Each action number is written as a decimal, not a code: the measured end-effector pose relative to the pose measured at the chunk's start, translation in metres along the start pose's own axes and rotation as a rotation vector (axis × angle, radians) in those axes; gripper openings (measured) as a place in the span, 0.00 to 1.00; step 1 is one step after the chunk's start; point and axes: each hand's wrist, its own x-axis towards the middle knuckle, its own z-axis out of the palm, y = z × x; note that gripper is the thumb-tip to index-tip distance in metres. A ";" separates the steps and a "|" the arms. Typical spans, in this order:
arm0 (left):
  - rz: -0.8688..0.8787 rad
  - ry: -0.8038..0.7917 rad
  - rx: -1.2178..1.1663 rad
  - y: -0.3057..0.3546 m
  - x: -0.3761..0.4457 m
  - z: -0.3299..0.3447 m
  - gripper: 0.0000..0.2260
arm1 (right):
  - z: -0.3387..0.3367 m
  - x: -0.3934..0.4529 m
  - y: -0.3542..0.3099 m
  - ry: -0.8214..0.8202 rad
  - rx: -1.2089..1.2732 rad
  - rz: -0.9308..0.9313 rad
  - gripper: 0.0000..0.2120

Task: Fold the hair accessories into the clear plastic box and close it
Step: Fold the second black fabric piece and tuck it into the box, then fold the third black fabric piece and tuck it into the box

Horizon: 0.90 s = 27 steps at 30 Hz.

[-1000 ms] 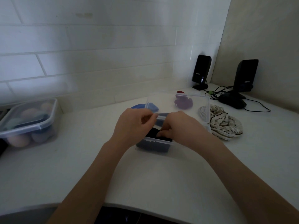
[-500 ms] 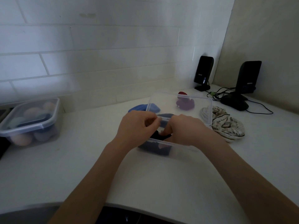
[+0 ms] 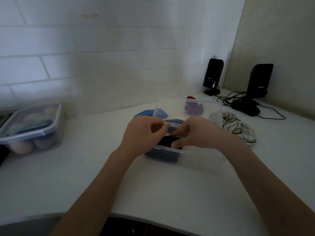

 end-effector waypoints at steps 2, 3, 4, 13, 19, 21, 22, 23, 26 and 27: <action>-0.021 0.025 -0.010 0.000 0.000 0.000 0.13 | -0.008 -0.003 0.000 0.094 0.154 -0.053 0.07; -0.036 0.047 -0.013 0.000 0.000 0.000 0.13 | -0.011 -0.004 0.000 0.183 0.226 -0.074 0.05; -0.056 0.073 -0.017 -0.001 0.001 0.000 0.13 | -0.014 -0.003 0.001 0.302 0.289 -0.082 0.05; -0.135 0.145 -0.025 -0.005 0.003 -0.002 0.13 | -0.029 0.001 0.031 0.989 0.435 0.123 0.07; -0.121 0.098 0.086 -0.004 0.003 -0.002 0.09 | -0.024 0.006 0.056 0.693 0.337 0.321 0.09; -0.115 0.089 0.080 -0.004 0.003 -0.002 0.08 | -0.023 0.009 0.061 0.658 0.388 0.332 0.10; -0.110 0.081 0.078 -0.004 0.003 -0.002 0.07 | -0.024 0.010 0.063 0.674 0.428 0.342 0.10; -0.106 0.073 0.075 -0.003 0.003 -0.003 0.06 | -0.026 0.010 0.065 0.706 0.457 0.355 0.11; -0.097 0.050 0.063 -0.004 0.004 -0.003 0.04 | -0.031 0.008 0.073 0.773 0.472 0.388 0.10; -0.090 0.046 0.060 -0.005 0.004 -0.003 0.03 | -0.031 0.007 0.075 0.745 0.463 0.405 0.10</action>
